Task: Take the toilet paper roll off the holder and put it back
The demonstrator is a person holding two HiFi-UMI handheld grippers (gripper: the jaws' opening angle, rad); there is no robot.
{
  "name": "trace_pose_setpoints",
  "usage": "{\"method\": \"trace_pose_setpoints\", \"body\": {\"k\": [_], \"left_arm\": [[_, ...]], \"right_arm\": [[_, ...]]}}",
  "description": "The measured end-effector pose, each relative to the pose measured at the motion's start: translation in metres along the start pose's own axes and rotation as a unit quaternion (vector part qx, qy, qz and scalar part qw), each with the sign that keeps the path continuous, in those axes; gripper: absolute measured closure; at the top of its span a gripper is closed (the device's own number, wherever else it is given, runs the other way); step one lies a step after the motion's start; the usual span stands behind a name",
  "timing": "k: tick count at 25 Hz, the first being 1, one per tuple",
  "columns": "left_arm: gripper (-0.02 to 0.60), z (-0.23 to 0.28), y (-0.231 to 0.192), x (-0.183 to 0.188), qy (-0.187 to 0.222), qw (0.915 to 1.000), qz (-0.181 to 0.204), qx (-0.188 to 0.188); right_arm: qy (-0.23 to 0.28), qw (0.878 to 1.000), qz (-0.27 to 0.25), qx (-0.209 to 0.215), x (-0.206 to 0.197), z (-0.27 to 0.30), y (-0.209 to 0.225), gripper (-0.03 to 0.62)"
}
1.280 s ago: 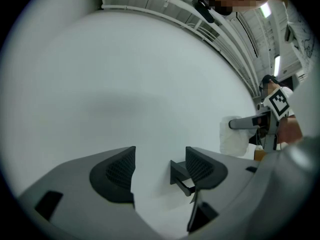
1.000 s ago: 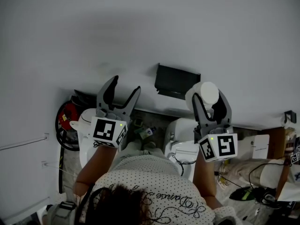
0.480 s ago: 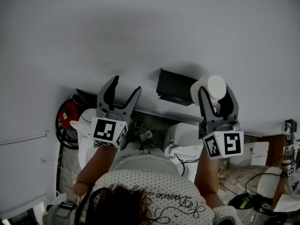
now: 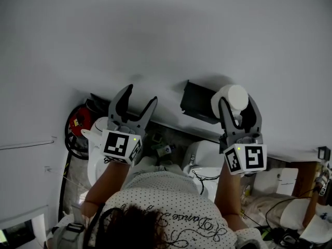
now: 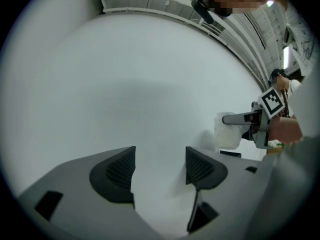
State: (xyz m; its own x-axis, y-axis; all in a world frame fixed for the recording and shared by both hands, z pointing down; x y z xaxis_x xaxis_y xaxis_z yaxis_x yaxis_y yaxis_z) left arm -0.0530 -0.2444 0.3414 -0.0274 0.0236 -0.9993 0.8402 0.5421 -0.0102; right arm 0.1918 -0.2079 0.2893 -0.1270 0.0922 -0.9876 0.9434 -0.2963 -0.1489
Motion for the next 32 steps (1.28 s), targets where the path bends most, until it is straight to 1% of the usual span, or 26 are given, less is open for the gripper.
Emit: {"method": "trace_pose_setpoints", "body": {"k": [5,18,25,32], "left_arm": [[0.282,-0.003,-0.006,-0.006,-0.008,0.9999,0.001,0.009],[0.282,-0.009,-0.016,-0.011,-0.012,0.9996,0.002,0.025],[0.282,-0.013,-0.018,-0.014,-0.015,0.9996,0.002,0.026],[0.282,-0.013,-0.014,-0.017,-0.020,0.9996,0.001,0.020]], "right_arm": [[-0.004,1.000,0.004,0.005,-0.013,0.010,0.001,0.303],[-0.022,1.000,0.002,0.011,-0.045,0.030,-0.004,0.301],[-0.041,0.999,0.004,0.011,-0.059,0.033,-0.011,0.299],[-0.039,0.999,0.004,0.006,-0.063,0.034,-0.010,0.298]]}}
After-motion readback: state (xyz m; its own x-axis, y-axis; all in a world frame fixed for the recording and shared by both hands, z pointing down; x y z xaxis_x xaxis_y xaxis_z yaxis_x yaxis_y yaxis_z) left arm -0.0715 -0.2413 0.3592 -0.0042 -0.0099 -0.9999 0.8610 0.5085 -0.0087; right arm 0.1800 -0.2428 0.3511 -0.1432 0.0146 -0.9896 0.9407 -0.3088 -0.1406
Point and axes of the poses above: the fingertips, and each gripper's own axes: z forward along the fingers, y to its right, x out of its top, the point moved 2 cm from there along -z, backward along the fingers, and after that the axes turned 3 degrees about -z, right-handed, at the moved point
